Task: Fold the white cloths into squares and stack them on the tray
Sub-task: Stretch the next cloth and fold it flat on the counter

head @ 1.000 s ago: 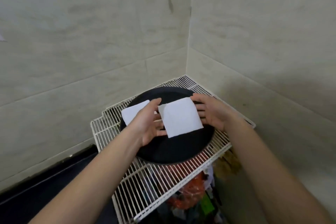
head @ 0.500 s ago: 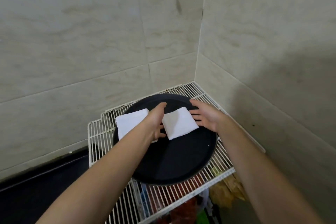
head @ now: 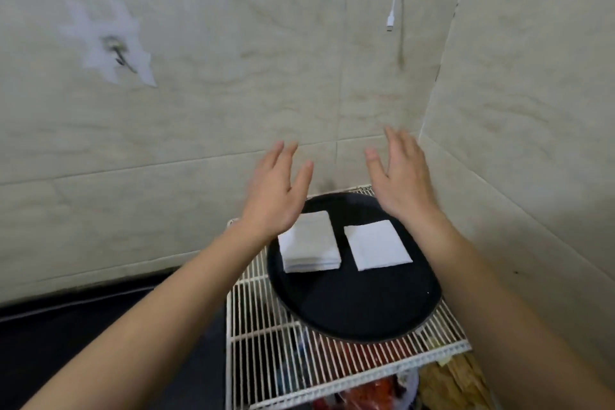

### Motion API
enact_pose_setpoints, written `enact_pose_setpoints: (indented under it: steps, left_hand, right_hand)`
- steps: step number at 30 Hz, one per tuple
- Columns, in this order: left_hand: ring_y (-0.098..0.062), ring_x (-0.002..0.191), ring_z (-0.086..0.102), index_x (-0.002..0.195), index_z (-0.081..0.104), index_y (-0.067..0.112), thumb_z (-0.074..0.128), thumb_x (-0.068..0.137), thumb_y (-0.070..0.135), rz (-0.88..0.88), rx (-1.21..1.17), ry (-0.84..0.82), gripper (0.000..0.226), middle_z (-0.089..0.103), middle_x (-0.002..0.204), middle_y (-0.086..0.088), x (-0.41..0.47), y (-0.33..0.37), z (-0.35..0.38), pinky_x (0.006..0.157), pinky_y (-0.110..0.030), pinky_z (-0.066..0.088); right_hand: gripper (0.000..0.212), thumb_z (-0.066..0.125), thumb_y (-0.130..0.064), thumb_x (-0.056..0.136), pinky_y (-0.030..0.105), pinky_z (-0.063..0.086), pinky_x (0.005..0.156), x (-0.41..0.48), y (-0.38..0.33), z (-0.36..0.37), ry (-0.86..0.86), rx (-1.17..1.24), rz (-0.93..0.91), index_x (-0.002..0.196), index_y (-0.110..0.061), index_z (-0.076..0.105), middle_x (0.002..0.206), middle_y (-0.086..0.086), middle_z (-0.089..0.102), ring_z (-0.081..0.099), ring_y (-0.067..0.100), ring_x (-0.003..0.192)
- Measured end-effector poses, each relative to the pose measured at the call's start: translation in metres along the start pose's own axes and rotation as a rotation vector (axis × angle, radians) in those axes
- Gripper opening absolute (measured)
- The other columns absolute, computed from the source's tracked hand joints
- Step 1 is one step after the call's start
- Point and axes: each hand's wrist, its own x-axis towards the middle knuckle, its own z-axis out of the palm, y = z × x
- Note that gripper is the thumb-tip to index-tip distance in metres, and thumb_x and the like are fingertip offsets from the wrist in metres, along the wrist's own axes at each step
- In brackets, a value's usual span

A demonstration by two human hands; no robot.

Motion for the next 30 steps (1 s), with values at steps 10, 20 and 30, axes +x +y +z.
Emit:
enact_pose_setpoints:
  steps: [10,20,30]
  left_hand:
    - [-0.041,0.15,0.016,0.156,0.028,0.016,0.024,0.096,0.059,-0.257,0.832,0.081,0.074,0.015,0.164,-0.018,-0.158,-0.19,-0.175,0.115,-0.066,0.022]
    - [-0.039,0.151,0.009,0.158,0.022,0.021,0.024,0.094,0.065,-0.537,0.958,0.25,0.078,0.009,0.166,-0.015,-0.383,-0.288,-0.387,0.114,-0.067,0.017]
    - [-0.039,0.151,0.008,0.159,0.017,0.022,0.019,0.093,0.071,-0.823,1.055,0.3,0.082,0.005,0.166,-0.014,-0.612,-0.36,-0.577,0.113,-0.066,0.022]
  right_hand:
    - [0.076,0.024,-0.066,0.097,0.053,0.0,0.124,-0.089,-0.192,0.154,-0.286,-0.14,-0.599,0.16,-0.024,0.015,0.168,0.016,-0.003,-0.005,0.037,0.154]
    - [0.082,0.027,-0.07,0.093,0.056,0.004,0.123,-0.239,-0.447,0.218,-0.319,-0.017,-0.818,0.161,-0.026,0.015,0.168,0.014,0.002,0.0,0.04,0.154]
    - [0.079,0.028,-0.067,0.096,0.052,0.001,0.123,-0.44,-0.666,0.268,-0.423,0.079,-1.059,0.161,-0.025,0.011,0.168,0.013,-0.003,-0.003,0.039,0.154]
